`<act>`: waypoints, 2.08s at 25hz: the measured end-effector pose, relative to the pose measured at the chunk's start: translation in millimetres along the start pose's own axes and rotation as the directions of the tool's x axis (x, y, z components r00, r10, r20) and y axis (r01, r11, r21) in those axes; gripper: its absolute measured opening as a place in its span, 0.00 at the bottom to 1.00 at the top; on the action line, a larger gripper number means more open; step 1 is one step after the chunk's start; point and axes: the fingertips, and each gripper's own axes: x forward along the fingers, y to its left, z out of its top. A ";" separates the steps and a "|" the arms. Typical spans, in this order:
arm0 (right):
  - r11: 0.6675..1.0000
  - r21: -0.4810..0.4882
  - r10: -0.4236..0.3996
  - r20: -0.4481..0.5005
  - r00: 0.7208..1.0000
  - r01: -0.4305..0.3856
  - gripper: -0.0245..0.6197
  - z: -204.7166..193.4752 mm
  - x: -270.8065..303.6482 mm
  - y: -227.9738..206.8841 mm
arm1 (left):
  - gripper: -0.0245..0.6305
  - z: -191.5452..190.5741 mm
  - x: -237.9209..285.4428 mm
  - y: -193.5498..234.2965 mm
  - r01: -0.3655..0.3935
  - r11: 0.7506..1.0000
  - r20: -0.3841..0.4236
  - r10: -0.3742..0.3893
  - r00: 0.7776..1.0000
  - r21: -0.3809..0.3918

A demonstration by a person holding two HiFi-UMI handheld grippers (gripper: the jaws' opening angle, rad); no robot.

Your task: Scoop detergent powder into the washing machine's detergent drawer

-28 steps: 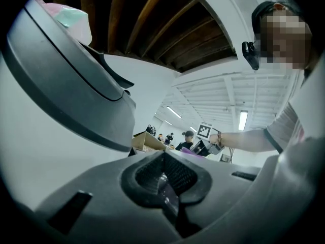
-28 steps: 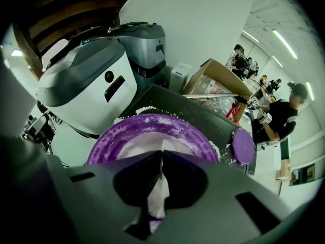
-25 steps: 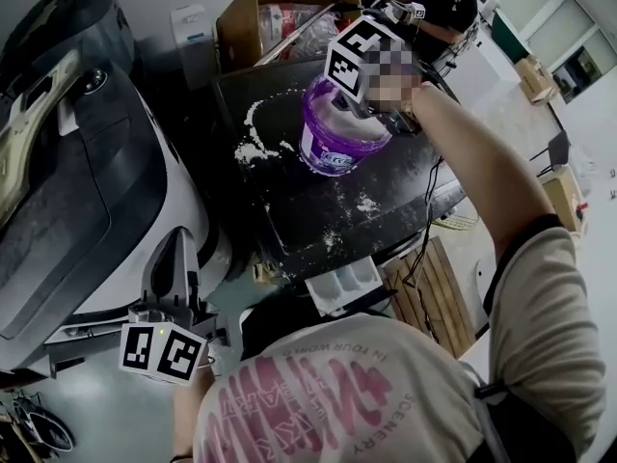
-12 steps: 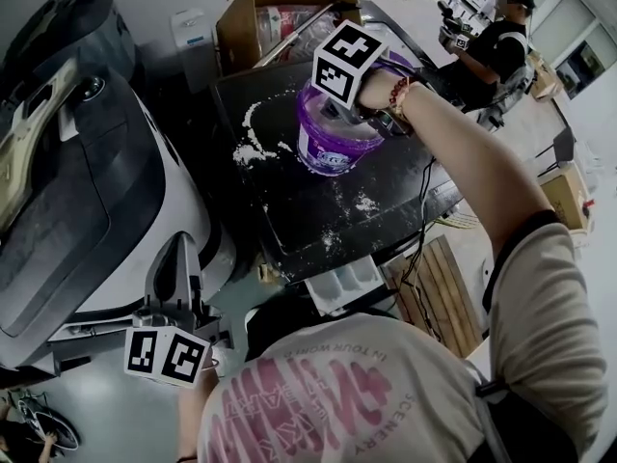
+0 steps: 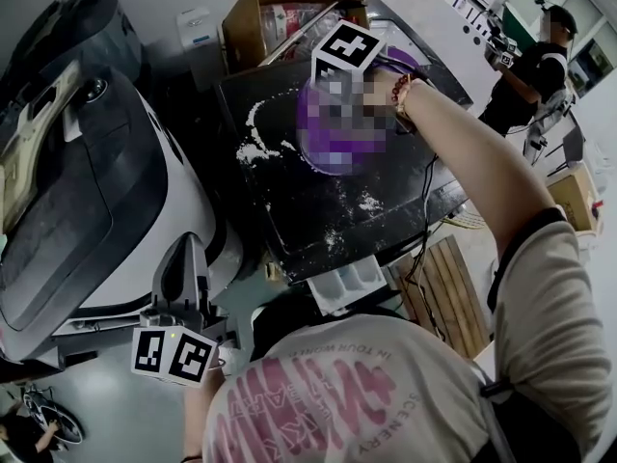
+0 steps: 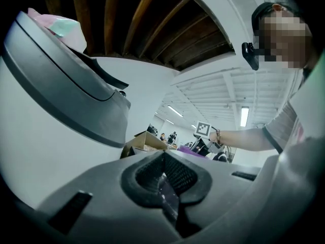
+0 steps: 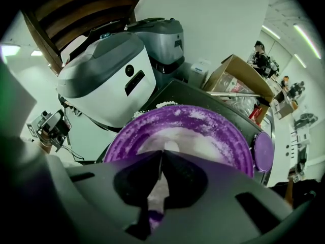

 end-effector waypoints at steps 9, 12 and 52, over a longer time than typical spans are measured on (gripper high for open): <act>0.994 -0.094 0.045 -0.030 0.999 -0.048 0.05 -6.1 -1.1 10.0 | 0.04 -7.5 -4.9 -14.0 -0.029 0.999 -0.004 0.029 1.000 0.014; 0.992 -0.096 0.080 -0.023 0.997 -0.081 0.05 -7.4 -4.1 13.6 | 0.04 -8.5 -7.6 -18.4 -0.047 0.999 0.007 0.047 0.999 0.017; 0.763 0.297 0.265 0.666 0.697 -0.574 0.05 -31.9 -97.6 -3.4 | 0.04 -32.3 -44.8 -111.2 -0.090 0.996 0.113 0.087 0.990 0.023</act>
